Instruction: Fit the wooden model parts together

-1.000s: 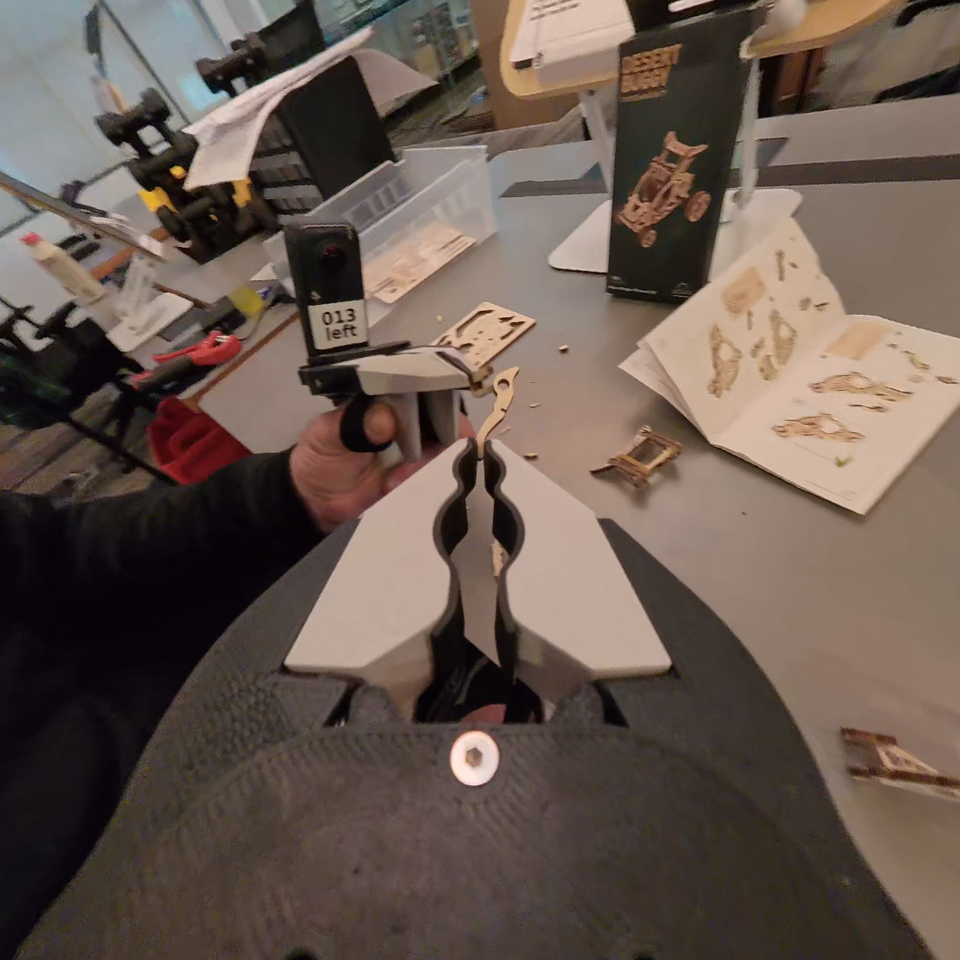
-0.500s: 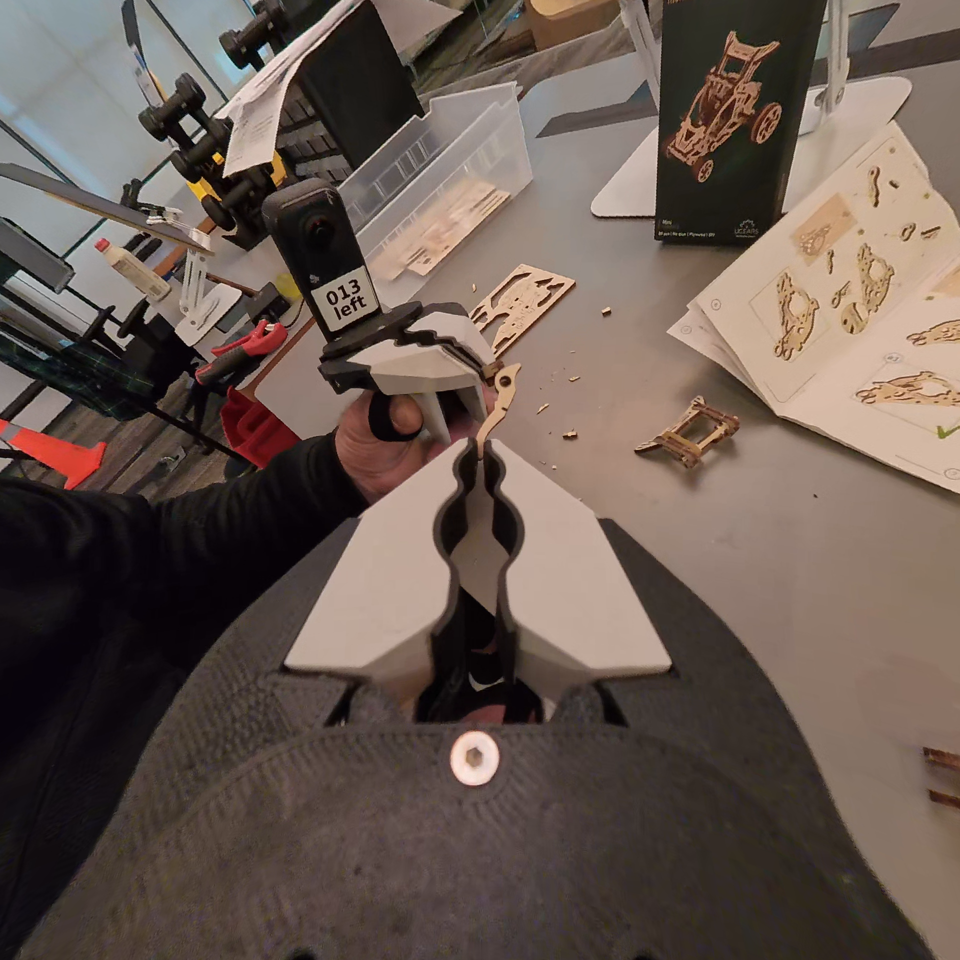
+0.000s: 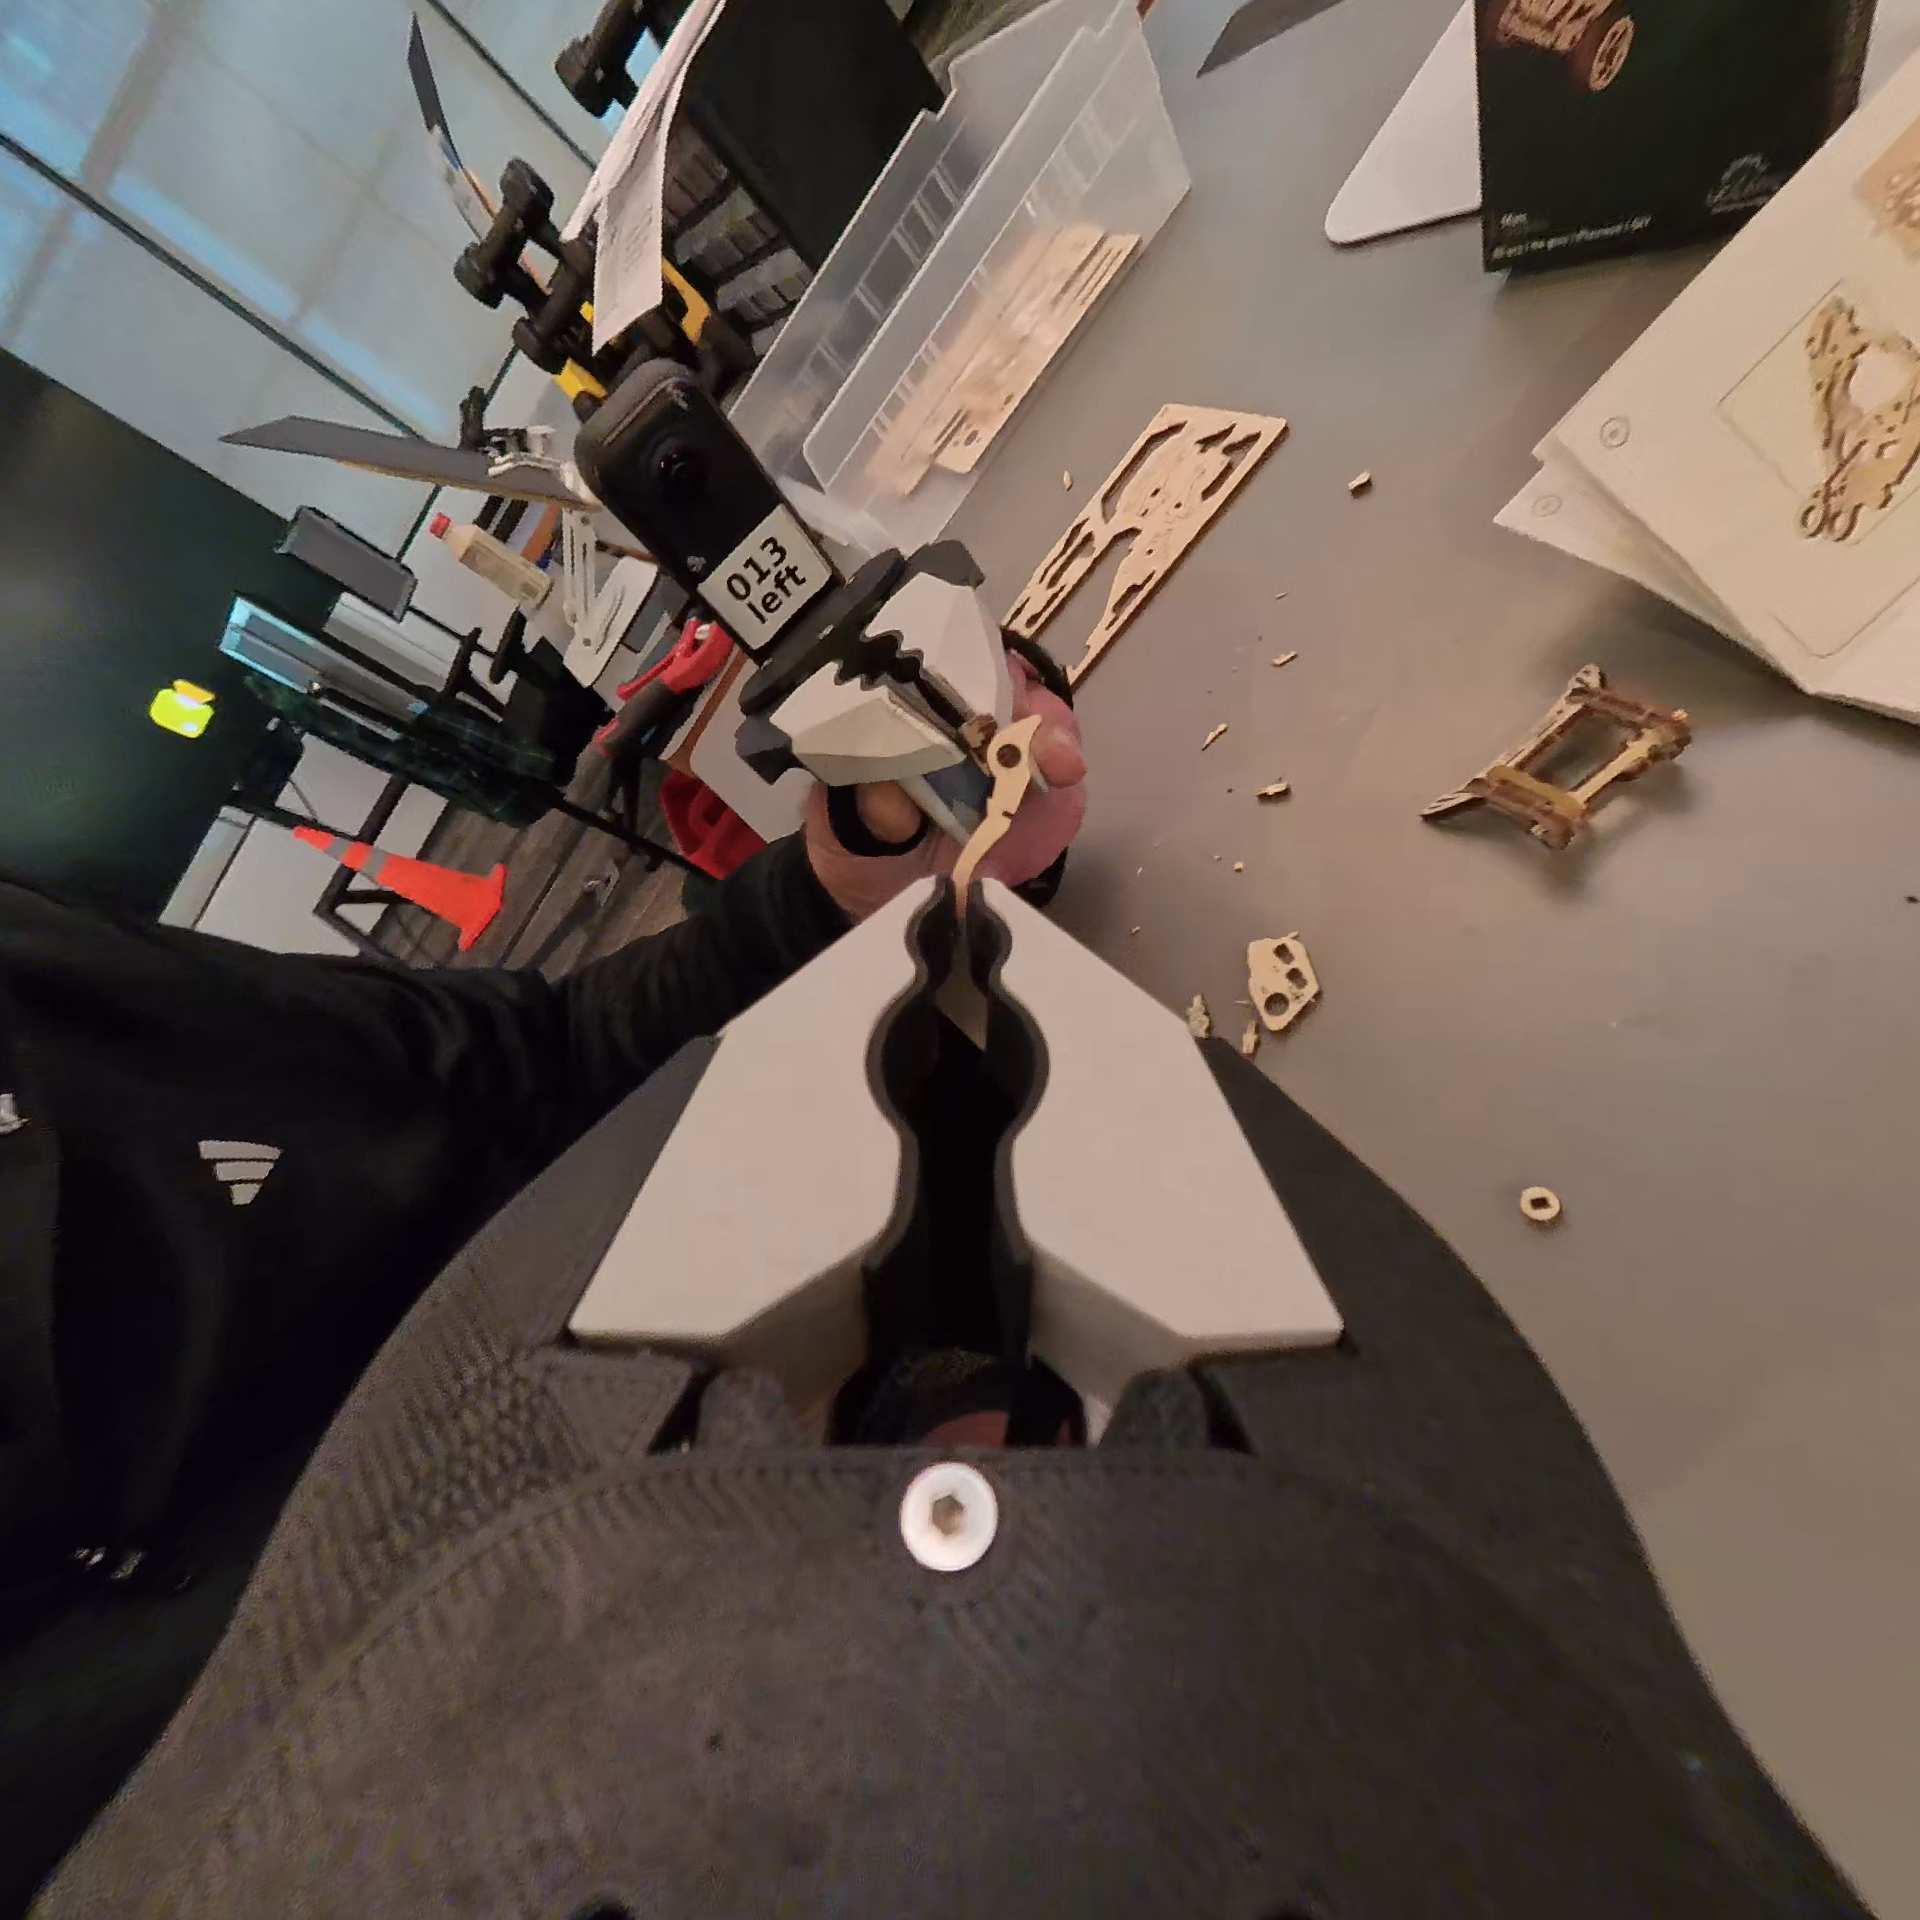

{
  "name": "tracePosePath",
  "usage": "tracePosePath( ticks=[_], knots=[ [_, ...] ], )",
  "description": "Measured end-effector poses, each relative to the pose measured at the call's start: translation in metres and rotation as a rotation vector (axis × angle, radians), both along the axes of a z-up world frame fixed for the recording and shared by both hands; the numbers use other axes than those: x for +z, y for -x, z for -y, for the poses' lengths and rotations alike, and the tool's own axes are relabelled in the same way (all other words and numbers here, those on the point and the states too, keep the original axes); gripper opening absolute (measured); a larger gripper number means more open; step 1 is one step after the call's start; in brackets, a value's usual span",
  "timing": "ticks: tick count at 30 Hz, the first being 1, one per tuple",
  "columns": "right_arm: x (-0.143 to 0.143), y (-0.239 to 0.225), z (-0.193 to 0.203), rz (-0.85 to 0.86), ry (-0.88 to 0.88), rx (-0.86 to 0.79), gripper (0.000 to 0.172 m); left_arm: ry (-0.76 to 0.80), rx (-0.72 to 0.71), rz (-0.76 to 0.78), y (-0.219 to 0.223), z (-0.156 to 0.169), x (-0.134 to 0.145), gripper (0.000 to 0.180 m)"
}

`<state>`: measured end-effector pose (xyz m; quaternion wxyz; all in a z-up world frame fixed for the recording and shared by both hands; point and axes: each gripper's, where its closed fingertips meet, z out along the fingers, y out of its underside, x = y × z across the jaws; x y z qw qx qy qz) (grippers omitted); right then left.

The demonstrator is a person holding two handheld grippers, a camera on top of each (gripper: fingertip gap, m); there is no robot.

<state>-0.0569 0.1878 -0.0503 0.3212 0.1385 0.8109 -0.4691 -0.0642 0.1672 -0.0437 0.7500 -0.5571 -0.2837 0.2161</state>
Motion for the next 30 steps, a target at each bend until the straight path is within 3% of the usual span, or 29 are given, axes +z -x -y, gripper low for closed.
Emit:
tracePosePath(
  ticks=[12,17,24,30],
  knots=[
    [0.004,-0.005,0.001,0.173,-0.008,0.104,0.0,0.02,-0.009,-0.053,-0.004,0.001,0.007,0.001],
    [0.003,-0.008,0.001,0.135,-0.038,0.142,0.0,0.035,-0.017,-0.06,-0.004,0.0,0.007,0.001],
    [0.013,0.001,0.005,0.087,0.047,0.085,0.022,-0.007,-0.029,-0.051,-0.003,0.001,0.01,0.001],
    [0.024,0.013,0.009,-0.073,0.164,0.029,0.005,-0.055,-0.066,-0.057,-0.004,-0.005,0.015,0.001]
  ],
)
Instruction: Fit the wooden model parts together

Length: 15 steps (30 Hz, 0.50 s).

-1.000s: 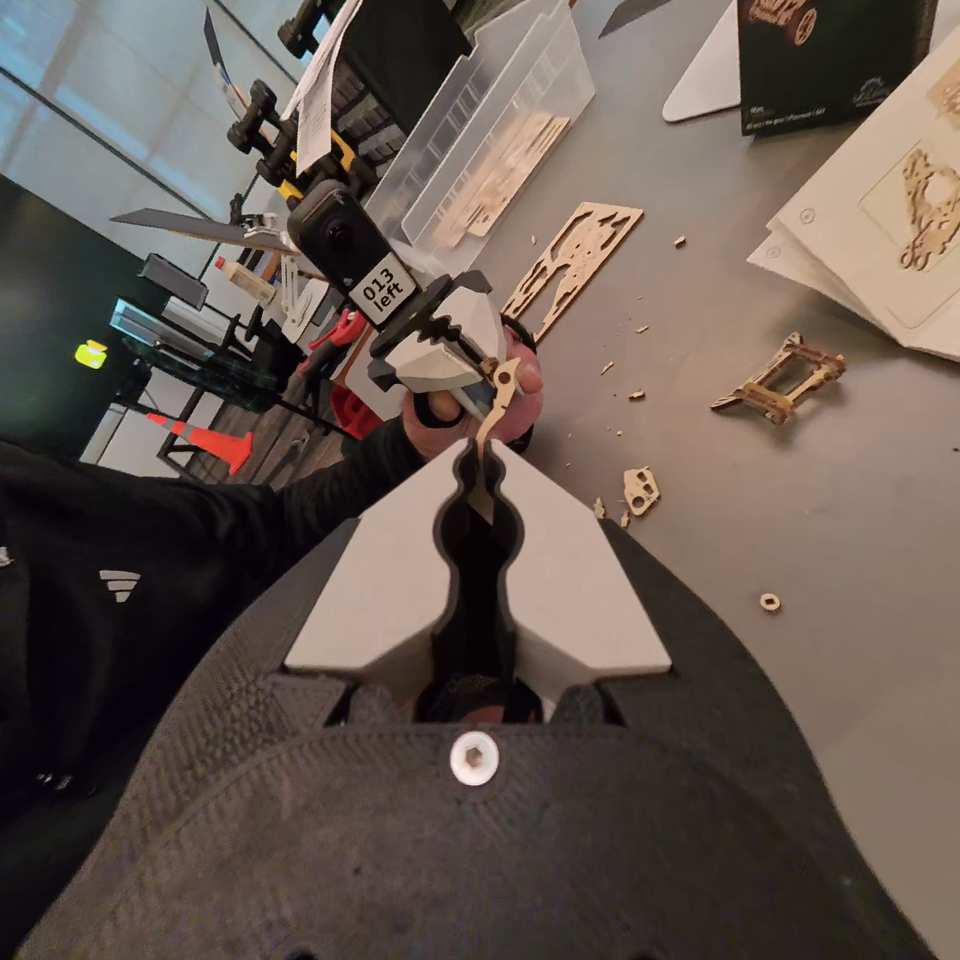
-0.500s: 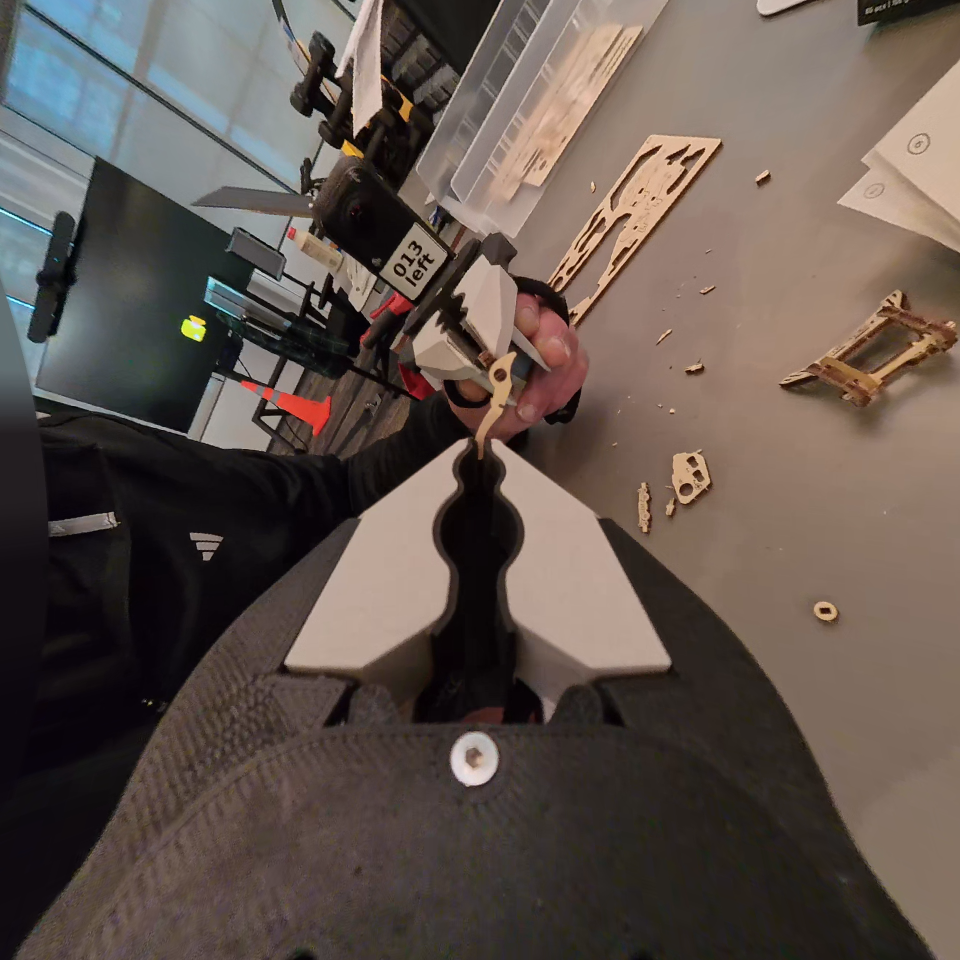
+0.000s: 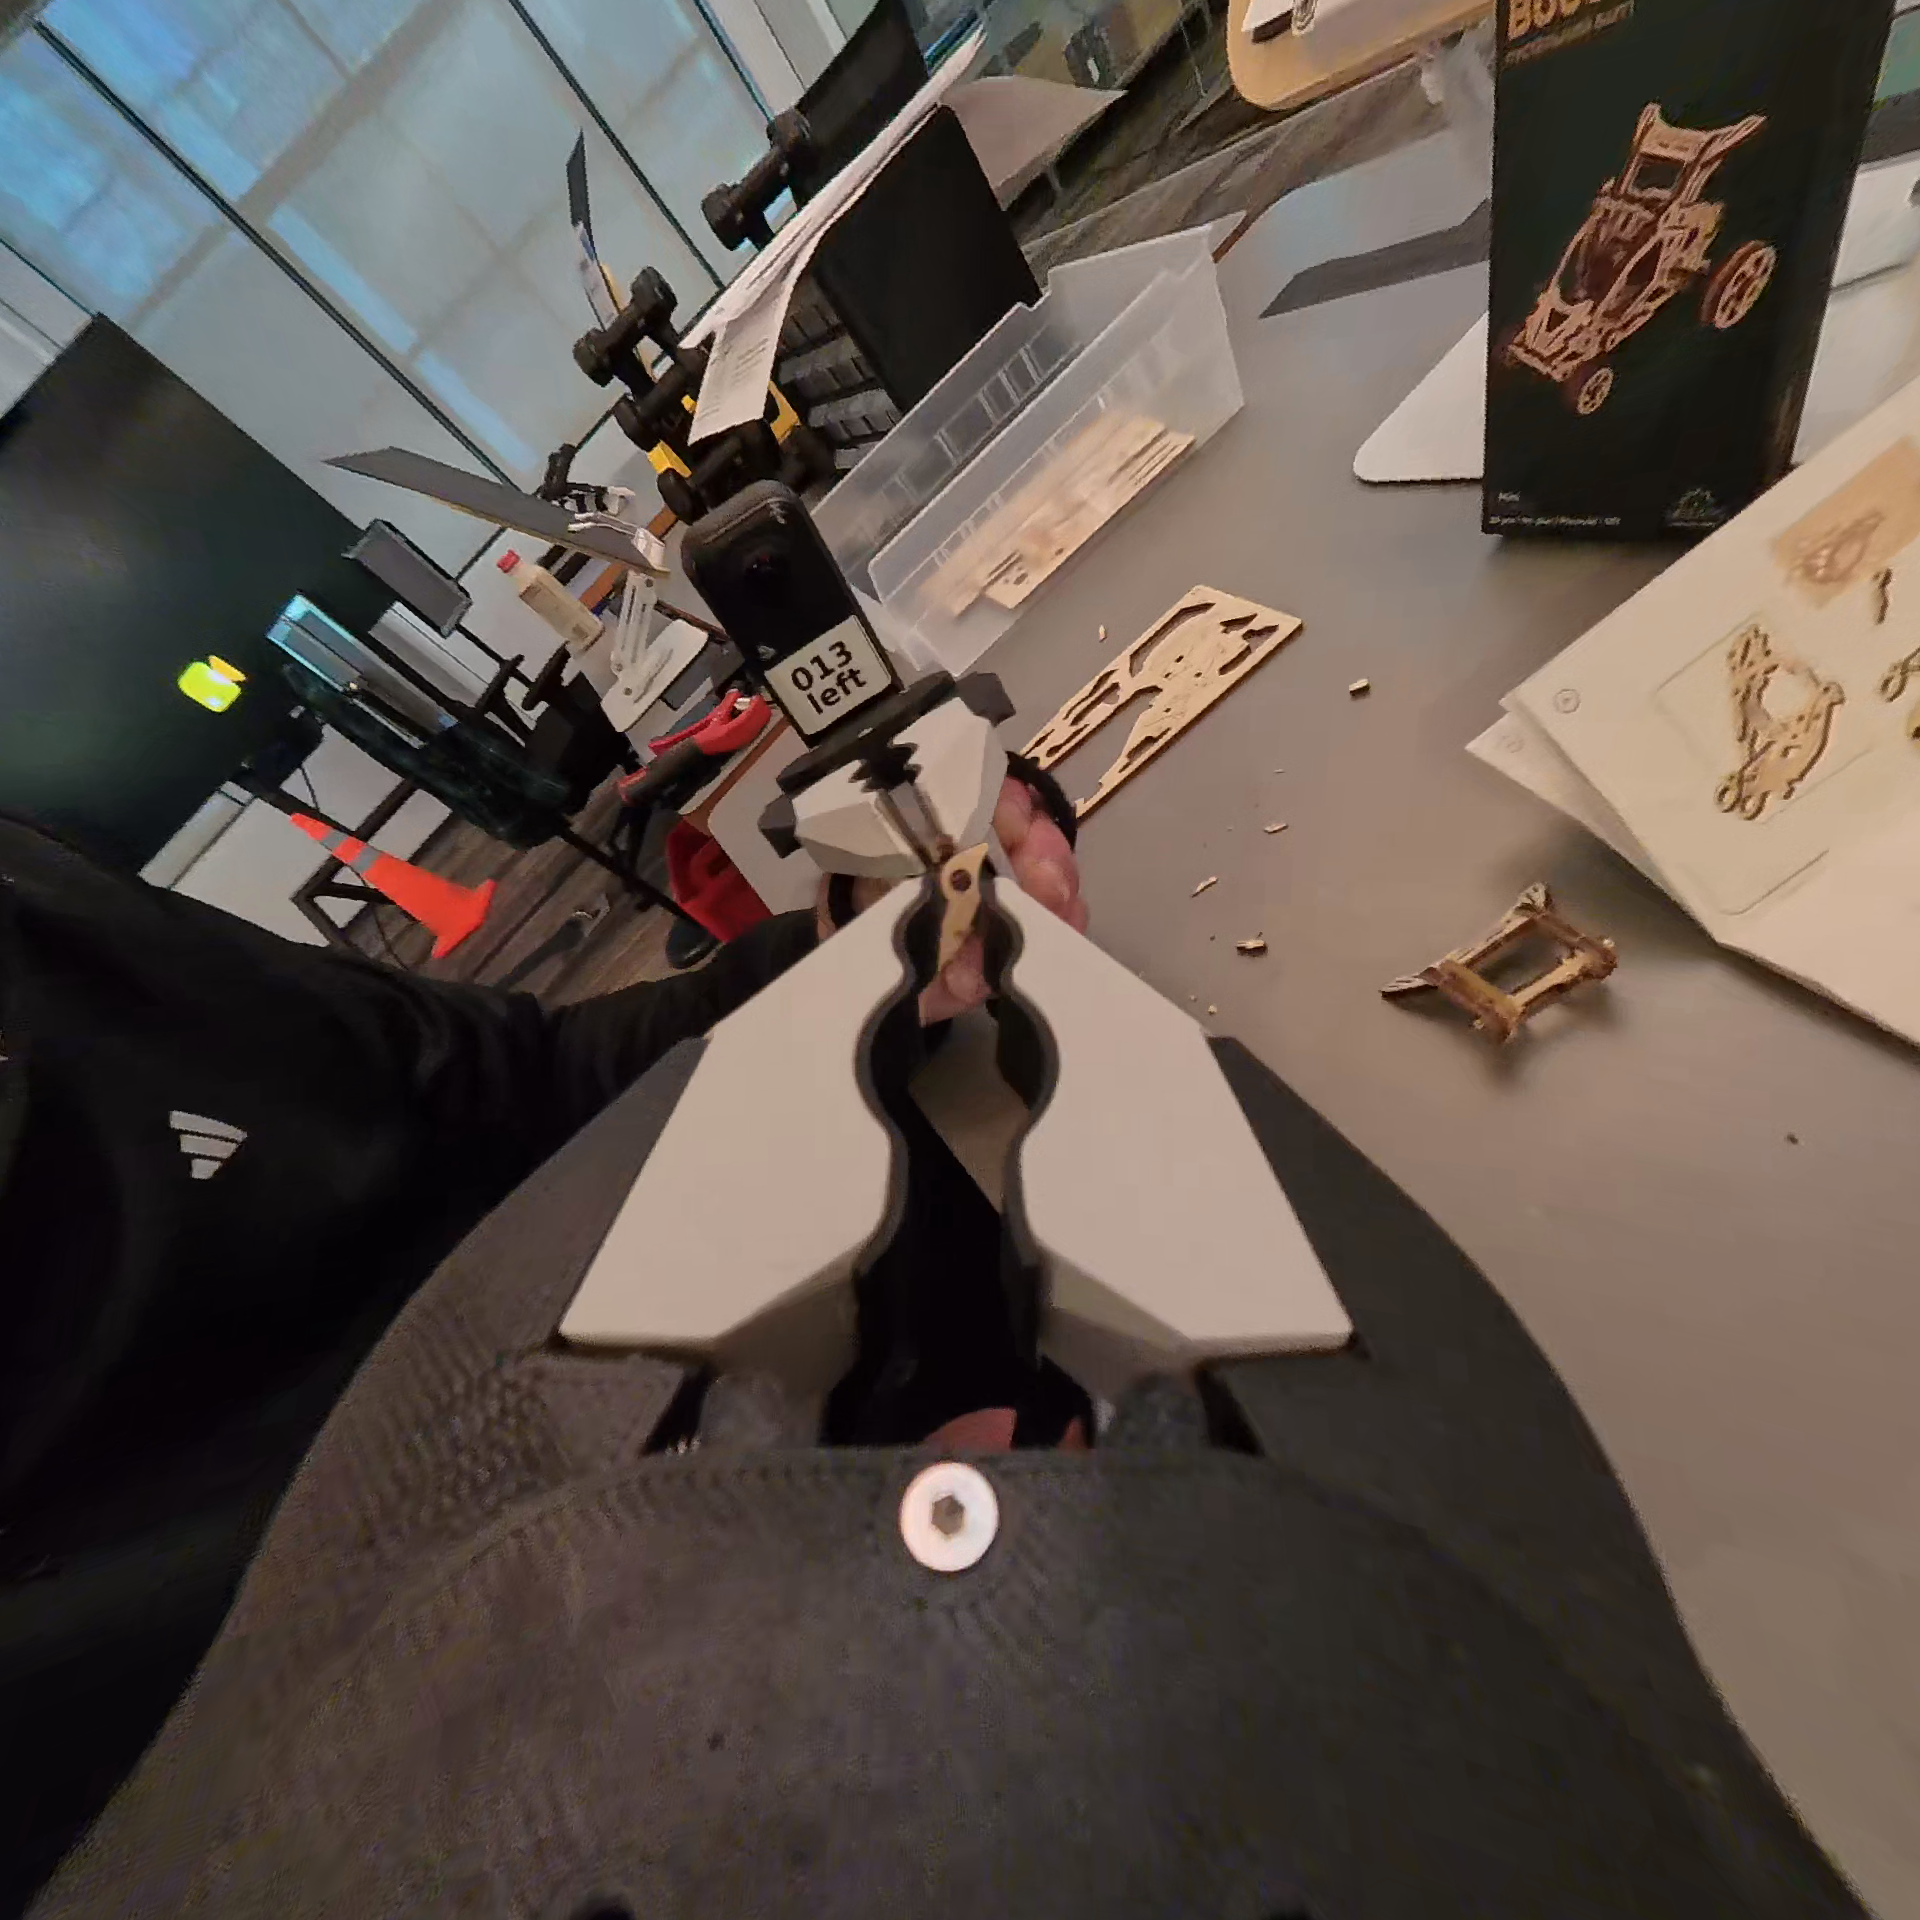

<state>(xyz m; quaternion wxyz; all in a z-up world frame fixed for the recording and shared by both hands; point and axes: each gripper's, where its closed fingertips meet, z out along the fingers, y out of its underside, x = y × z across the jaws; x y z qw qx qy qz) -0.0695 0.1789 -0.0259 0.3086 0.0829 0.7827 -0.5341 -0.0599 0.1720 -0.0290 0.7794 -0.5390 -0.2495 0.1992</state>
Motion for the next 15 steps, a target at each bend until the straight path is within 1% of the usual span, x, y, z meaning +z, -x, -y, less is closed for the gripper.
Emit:
tracePosePath(
  ticks=[4,7,11,13,15],
  knots=[
    [-0.003,-0.005,0.003,0.006,-0.005,0.047,0.0,-0.014,-0.019,-0.008,-0.001,-0.005,0.003,0.001],
    [-0.003,-0.006,0.004,0.012,-0.009,0.055,0.002,-0.018,-0.016,-0.012,-0.001,-0.004,0.004,0.001],
    [0.0,-0.007,0.002,0.026,-0.006,0.063,0.006,-0.009,-0.026,-0.014,-0.002,-0.006,0.004,0.001],
    [-0.003,-0.008,0.002,0.01,-0.017,0.071,0.012,-0.024,-0.042,-0.014,-0.003,-0.008,0.005,0.001],
    [-0.002,-0.01,0.002,0.007,0.003,0.086,0.011,-0.035,-0.058,-0.013,-0.003,-0.011,0.007,0.001]
  ],
)
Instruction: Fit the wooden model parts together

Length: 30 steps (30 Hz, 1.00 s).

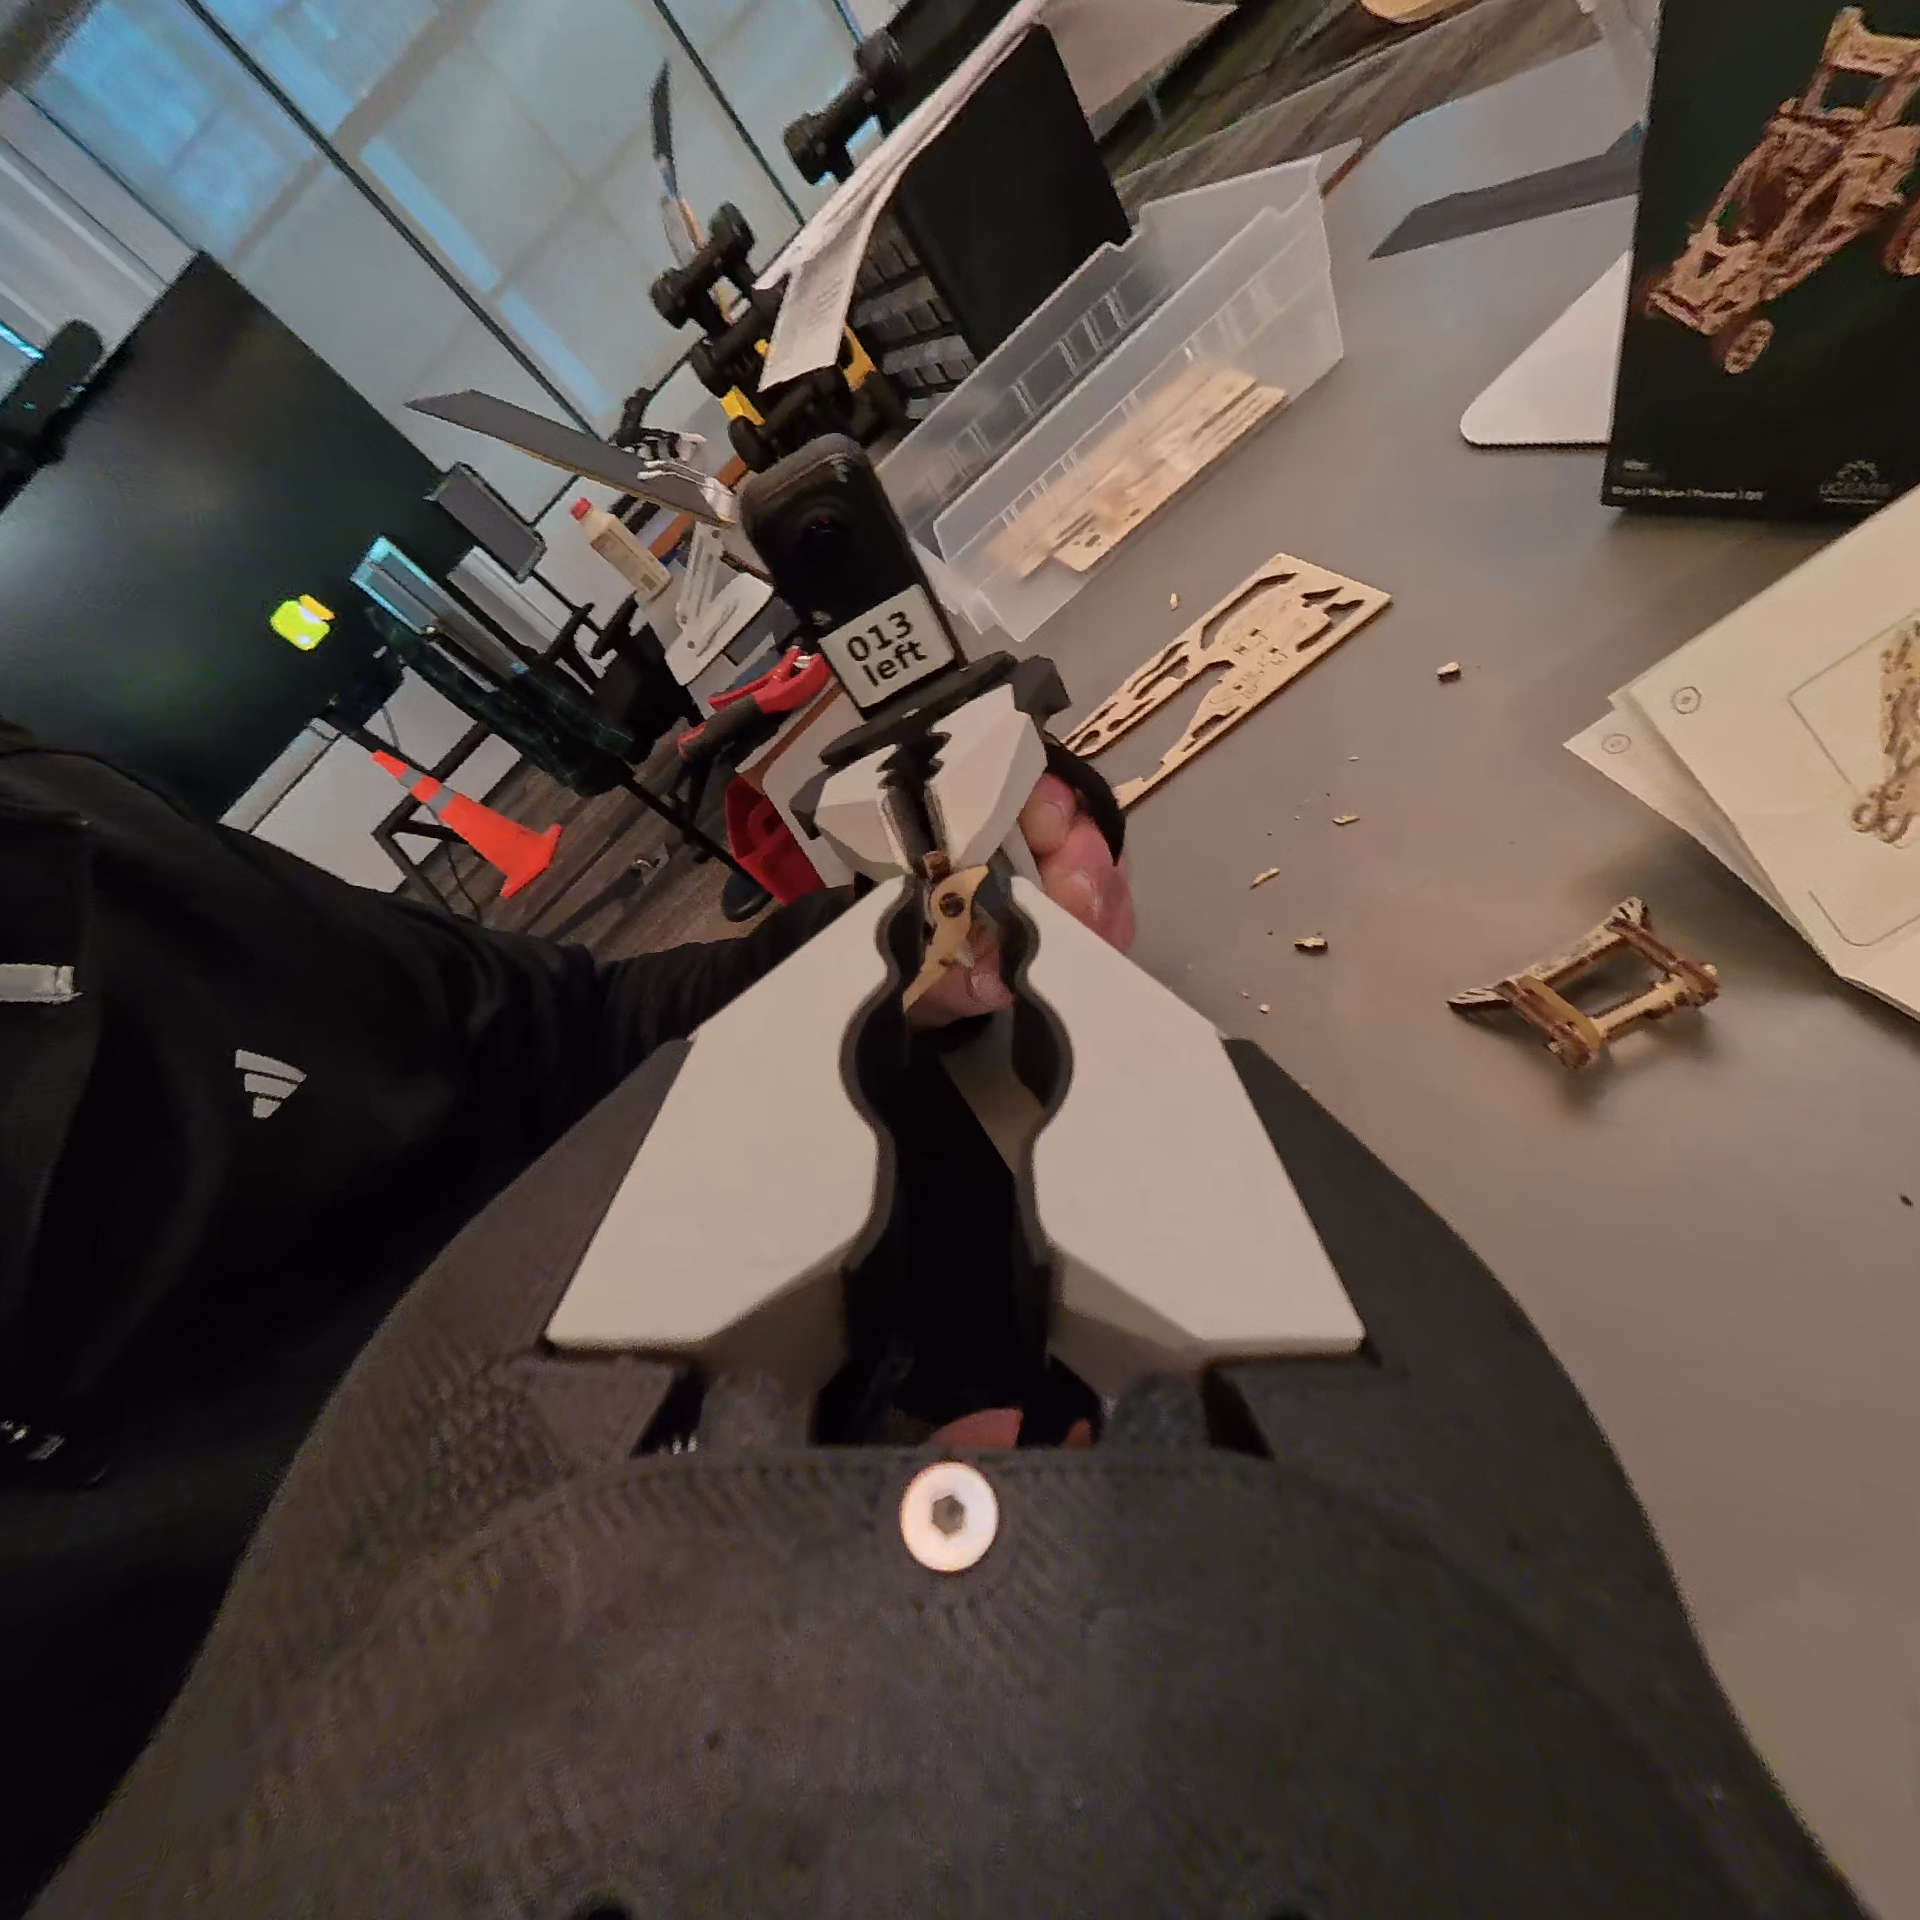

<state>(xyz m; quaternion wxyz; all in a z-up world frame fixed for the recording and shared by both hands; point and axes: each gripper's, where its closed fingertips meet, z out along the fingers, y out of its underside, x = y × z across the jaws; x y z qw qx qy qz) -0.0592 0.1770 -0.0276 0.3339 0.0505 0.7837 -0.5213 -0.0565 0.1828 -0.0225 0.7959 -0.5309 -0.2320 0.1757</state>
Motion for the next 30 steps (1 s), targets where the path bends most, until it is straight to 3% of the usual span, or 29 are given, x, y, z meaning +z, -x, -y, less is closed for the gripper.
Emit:
tracePosePath(
  ticks=[12,22,25,30],
  knots=[
    [0.01,-0.003,-0.008,-0.115,0.091,0.061,0.009,-0.09,-0.076,-0.008,-0.005,-0.003,0.008,0.0],
    [0.008,-0.008,-0.004,-0.064,0.028,0.038,0.007,-0.073,-0.037,-0.023,-0.003,-0.004,0.009,0.0],
    [0.007,-0.013,-0.002,-0.019,0.03,0.035,0.016,-0.079,-0.044,-0.02,-0.003,-0.007,0.01,0.0],
    [0.012,-0.003,-0.007,-0.025,0.065,-0.007,0.009,-0.113,-0.05,-0.015,-0.002,-0.005,0.011,0.0]
  ],
)
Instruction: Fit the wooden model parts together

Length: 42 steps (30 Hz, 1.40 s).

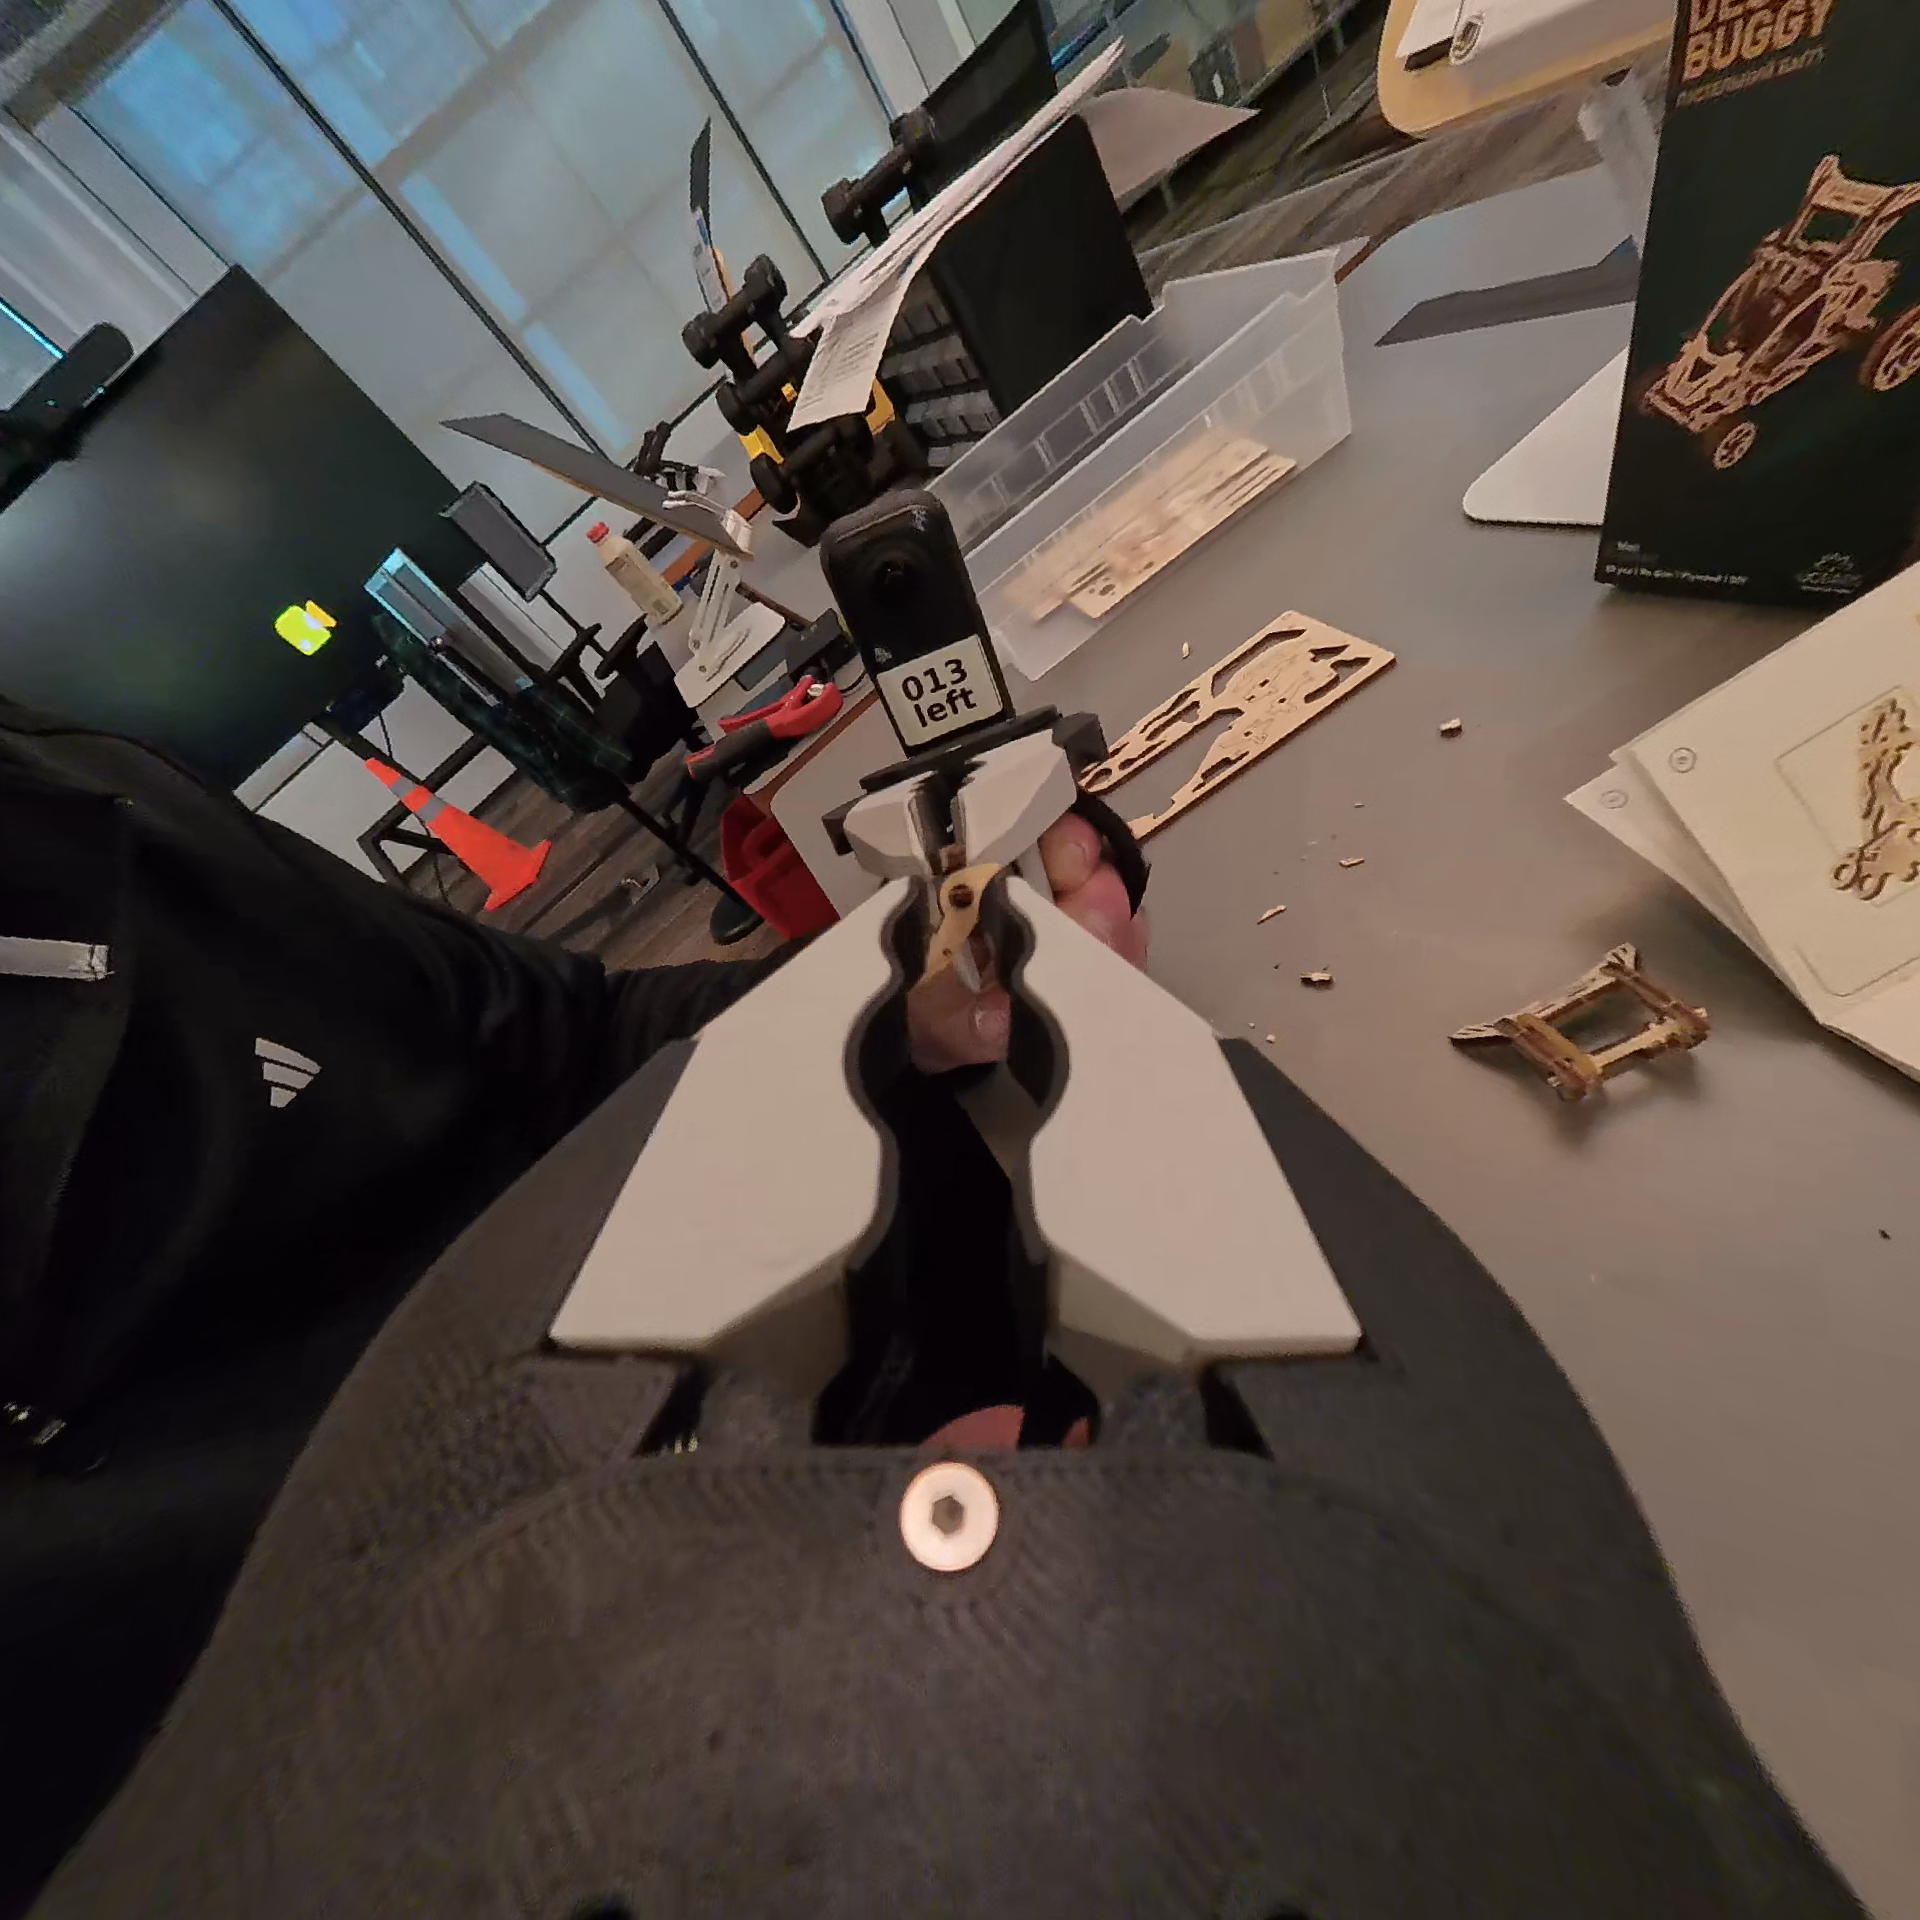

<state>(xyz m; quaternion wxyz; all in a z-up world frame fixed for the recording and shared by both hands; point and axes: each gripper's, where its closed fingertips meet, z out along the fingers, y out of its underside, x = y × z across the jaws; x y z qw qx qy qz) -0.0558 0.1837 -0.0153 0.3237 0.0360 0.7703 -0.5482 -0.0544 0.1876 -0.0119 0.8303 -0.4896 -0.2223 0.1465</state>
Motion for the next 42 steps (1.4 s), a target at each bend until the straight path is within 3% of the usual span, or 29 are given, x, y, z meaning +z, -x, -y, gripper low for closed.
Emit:
tracePosePath(
  ticks=[7,17,19,22,30,34,42],
  knots=[
    [-0.003,-0.004,-0.002,0.026,-0.025,0.029,0.004,0.004,0.004,-0.007,-0.001,-0.002,0.001,0.0],
    [-0.014,-0.005,-0.006,0.025,-0.189,0.072,0.004,0.126,0.055,-0.019,0.002,-0.008,-0.007,0.0],
    [-0.012,-0.002,-0.004,0.015,-0.173,0.057,0.019,0.087,0.049,-0.009,0.003,-0.007,-0.006,0.001],
    [-0.001,0.0,-0.004,0.028,-0.11,0.031,0.026,0.002,0.025,-0.001,0.003,-0.003,0.0,0.0],
    [0.007,0.007,-0.01,-0.036,-0.006,-0.045,0.007,-0.105,-0.031,0.009,0.001,0.001,0.004,0.0],
    [0.008,0.004,-0.007,-0.044,0.004,-0.042,0.01,-0.102,-0.045,0.009,0.0,-0.005,0.004,0.001],
    [0.004,0.001,-0.008,-0.07,-0.014,-0.012,0.0,-0.111,-0.076,0.013,-0.001,-0.008,0.003,0.001]
  ],
)
